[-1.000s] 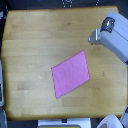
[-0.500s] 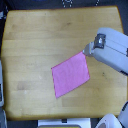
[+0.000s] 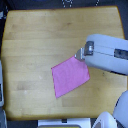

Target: Folding a cloth

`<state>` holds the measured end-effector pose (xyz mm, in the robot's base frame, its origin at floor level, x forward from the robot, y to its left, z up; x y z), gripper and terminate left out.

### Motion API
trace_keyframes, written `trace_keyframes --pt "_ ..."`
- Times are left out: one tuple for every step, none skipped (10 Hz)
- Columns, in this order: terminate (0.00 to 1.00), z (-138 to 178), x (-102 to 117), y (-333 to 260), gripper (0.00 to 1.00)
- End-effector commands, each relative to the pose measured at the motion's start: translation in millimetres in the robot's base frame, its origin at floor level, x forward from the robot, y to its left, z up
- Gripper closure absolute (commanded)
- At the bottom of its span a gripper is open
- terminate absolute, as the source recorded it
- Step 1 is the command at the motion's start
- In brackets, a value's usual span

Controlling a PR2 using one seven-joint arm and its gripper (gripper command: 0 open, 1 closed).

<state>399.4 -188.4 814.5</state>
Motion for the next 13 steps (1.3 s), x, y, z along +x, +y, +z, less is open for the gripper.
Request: trace_keyframes --pt "0.0 -50 -12 13 0.0" --pt "0.0 -54 -9 13 0.0" --pt "0.0 -59 -2 10 0.0" --pt "0.0 -61 3 7 0.0" --pt "0.0 -66 7 1 0.0" --pt "0.0 -73 4 -6 0.0" --pt "0.0 -76 1 -9 0.0" --pt "0.0 -81 -1 -14 0.0" --pt "0.0 -83 -2 -19 0.0" --pt "0.0 -85 -3 -26 0.0" --pt "0.0 -87 -7 -32 0.0" --pt "0.0 -87 -13 -36 0.0" --pt "0.0 -88 -23 -39 0.0"
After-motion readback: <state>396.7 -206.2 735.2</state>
